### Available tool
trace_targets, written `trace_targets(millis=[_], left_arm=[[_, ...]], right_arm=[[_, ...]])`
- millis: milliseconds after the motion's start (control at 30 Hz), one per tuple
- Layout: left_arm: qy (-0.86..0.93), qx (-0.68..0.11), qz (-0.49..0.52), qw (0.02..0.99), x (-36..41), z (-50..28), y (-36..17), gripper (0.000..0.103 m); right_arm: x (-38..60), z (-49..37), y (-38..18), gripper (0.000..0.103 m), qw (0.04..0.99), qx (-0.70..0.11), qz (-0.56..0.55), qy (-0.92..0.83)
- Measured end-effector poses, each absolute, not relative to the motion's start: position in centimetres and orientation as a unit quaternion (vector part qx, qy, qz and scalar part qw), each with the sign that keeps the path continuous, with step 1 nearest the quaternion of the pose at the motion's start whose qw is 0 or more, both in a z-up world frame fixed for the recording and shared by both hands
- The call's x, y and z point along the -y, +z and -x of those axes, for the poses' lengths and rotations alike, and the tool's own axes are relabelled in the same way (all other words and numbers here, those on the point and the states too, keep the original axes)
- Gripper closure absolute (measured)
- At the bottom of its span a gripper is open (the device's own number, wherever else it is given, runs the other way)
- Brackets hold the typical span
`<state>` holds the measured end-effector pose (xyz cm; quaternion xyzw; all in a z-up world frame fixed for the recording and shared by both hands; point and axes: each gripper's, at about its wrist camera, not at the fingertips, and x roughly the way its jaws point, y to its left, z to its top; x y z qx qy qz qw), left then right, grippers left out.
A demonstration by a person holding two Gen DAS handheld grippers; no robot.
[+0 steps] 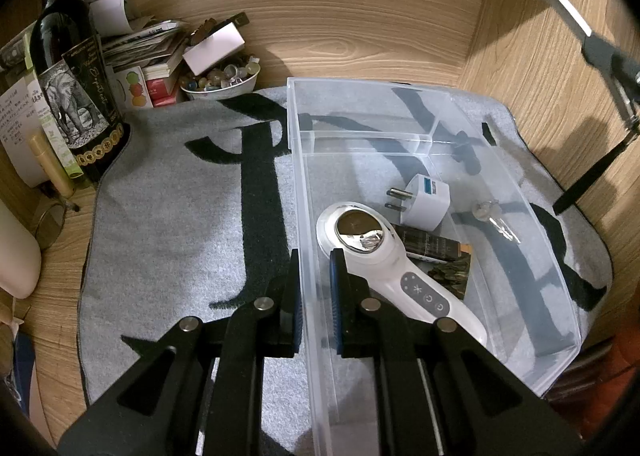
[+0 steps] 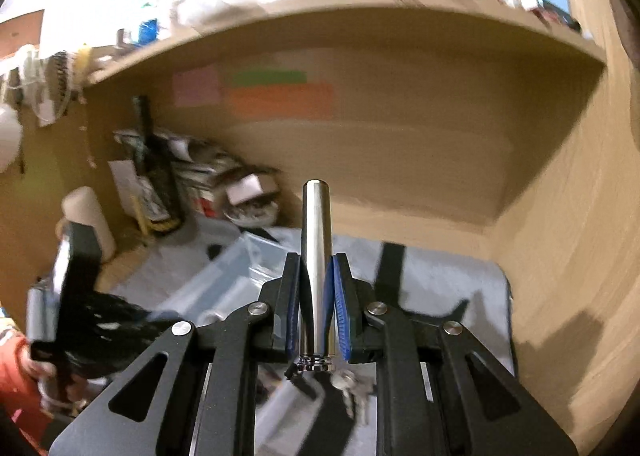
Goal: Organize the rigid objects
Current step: 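Lift the metal rod into the box and open the right tool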
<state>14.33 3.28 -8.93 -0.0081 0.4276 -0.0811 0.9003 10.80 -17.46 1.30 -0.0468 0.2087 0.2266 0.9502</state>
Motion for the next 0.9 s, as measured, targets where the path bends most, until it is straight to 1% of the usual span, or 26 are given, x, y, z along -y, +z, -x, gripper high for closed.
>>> trace_targets(millis=[233, 733, 900], left_arm=[[-0.081, -0.427, 0.008, 0.9, -3.3, -14.3, -8.9, 0.093], [-0.082, -0.427, 0.009, 0.901, -3.3, -14.3, -8.9, 0.093], [-0.083, -0.427, 0.01, 0.9, -3.4, -14.3, -8.9, 0.093]], right_arm=[[14.2, -10.4, 0.8, 0.089, 0.934, -0.215, 0.064, 0.279], [8.9, -15.0, -7.5, 0.089, 0.877, -0.359, 0.131, 0.292], [8.5, -15.4, -8.5, 0.089, 0.862, -0.385, 0.144, 0.298]])
